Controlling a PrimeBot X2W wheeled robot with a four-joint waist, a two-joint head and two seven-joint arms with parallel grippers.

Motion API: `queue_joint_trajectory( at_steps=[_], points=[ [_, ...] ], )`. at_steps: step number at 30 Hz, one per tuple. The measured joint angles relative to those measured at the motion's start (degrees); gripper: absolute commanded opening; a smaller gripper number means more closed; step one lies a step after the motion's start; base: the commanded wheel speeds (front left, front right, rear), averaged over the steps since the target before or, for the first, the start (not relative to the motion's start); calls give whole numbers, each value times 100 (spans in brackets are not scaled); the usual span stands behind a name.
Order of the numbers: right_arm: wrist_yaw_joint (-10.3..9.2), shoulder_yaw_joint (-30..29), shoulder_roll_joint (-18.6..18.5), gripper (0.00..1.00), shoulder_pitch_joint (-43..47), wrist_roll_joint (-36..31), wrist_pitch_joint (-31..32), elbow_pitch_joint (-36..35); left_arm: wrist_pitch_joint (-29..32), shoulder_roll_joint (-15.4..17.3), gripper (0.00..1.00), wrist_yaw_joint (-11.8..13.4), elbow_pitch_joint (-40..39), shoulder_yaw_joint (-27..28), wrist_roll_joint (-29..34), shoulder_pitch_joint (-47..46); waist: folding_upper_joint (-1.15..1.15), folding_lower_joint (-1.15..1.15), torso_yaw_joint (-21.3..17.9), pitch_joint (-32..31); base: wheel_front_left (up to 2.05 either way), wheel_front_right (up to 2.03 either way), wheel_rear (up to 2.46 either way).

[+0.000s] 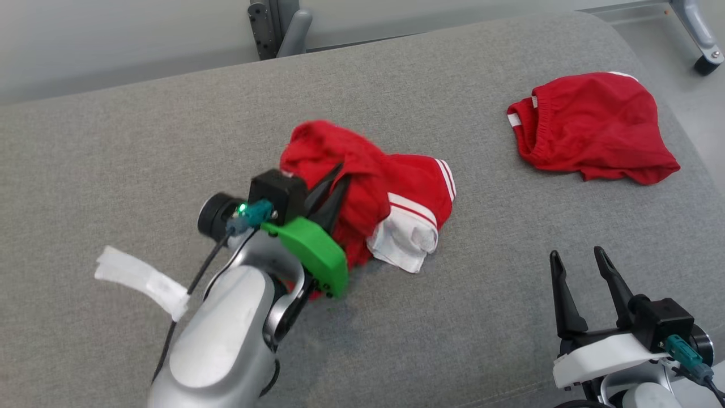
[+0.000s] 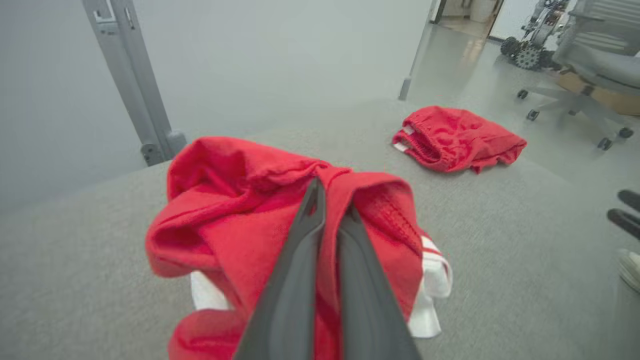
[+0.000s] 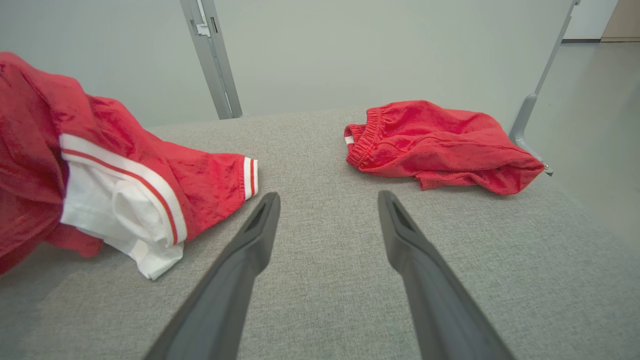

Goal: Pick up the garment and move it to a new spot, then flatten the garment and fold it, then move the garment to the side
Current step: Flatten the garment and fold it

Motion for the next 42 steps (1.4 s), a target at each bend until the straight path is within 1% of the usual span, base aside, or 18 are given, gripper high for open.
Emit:
queue_joint_trajectory(
  at_steps=[3, 5, 8, 10, 12, 15, 19, 21, 23, 25, 26, 27, 30, 34, 36, 37, 38, 42],
  points=[
    [0, 13, 0, 100, 53, 27, 0, 51, 631, 13, 0, -19, -944, -138, -623, -357, 0, 0, 10, -62, 0, 0, 0],
    [0, 43, 2, 100, 70, 75, 0, 70, 1090, 155, 0, -26, -1535, -209, -1025, -617, 0, 0, -6, -106, 0, 0, 0],
    [0, 73, 0, 100, 70, 142, 1, 90, 1784, 379, 0, -35, -2215, -98, -1744, -869, 0, 0, -74, -157, 0, 0, 0],
    [0, 115, 3, 100, 70, 197, 0, 122, 2227, 368, 0, -5, -2575, 105, -2327, -882, 0, 0, -133, -193, 0, 0, 0],
    [0, 121, 1, 100, 85, 252, 0, 147, 2622, 422, 0, 143, -2860, 278, -2647, -932, -1, 0, -198, -225, 0, 0, 0],
    [0, 133, -1, 100, 118, 327, 0, 180, 3098, 541, 0, 521, -2976, 592, -3111, -908, -2, 0, -285, -258, 0, 0, 0],
    [0, 172, 0, 100, 127, 374, 0, 227, 3459, 659, 0, 1073, -2610, 1040, -3554, -582, -2, 0, -340, -249, 0, 0, 0],
    [0, 181, -1, 100, 119, 379, 0, 235, 3554, 903, 0, 1125, -2286, 1093, -3488, -461, -2, 0, -340, -202, 0, 0, 0],
    [0, 192, 1, 100, 81, 388, 0, 242, 3527, 1233, 0, 1078, -1902, 1139, -3316, -408, -2, 0, -335, -139, 0, 0, 0],
    [0, 218, 2, 100, 15, 399, 1, 246, 3424, 1496, 0, 843, -1507, 1168, -3187, -350, -1, 0, -337, -70, 0, 0, 0],
    [0, 235, -1, 100, -66, 420, 0, 246, 3321, 1713, 0, 597, -1152, 1192, -3127, -276, -2, 0, -346, 2, 0, 0, 0],
    [0, 226, 0, 100, -85, 419, 0, 248, 3310, 1804, 0, 450, -1023, 1202, -3149, -240, -2, 0, -351, 38, 0, 0, 0],
    [0, 169, 0, 100, -85, 371, 0, 263, 3321, 1938, 0, 211, -771, 1225, -3312, -85, -1, 0, -347, 122, 0, 0, 0],
    [0, 97, 0, 100, -53, 330, 0, 297, 3189, 2100, 0, 82, -597, 1155, -3377, 55, -1, 0, -252, 165, 0, 0, 0],
    [0, 99, -1, 100, -49, 320, 0, 309, 2955, 2102, 37, 56, -485, 1154, -3339, 68, -1, 0, -188, 175, 0, 0, 0],
    [0, 107, 0, 100, -52, 312, 0, 315, 2832, 2074, 49, 51, -430, 1156, -3317, 69, -1, 0, -157, 175, 0, 0, 0],
    [0, 122, 2, 100, -59, 302, 0, 318, 2693, 2029, 99, 49, -365, 1166, -3285, 69, -1, 0, -127, 172, 0, 0, 0],
    [0, 154, 0, 100, -137, 268, 0, 312, 2219, 1948, 100, 32, -116, 1185, -3103, 62, -1, 0, -30, 133, 0, 0, 0]
  ],
)
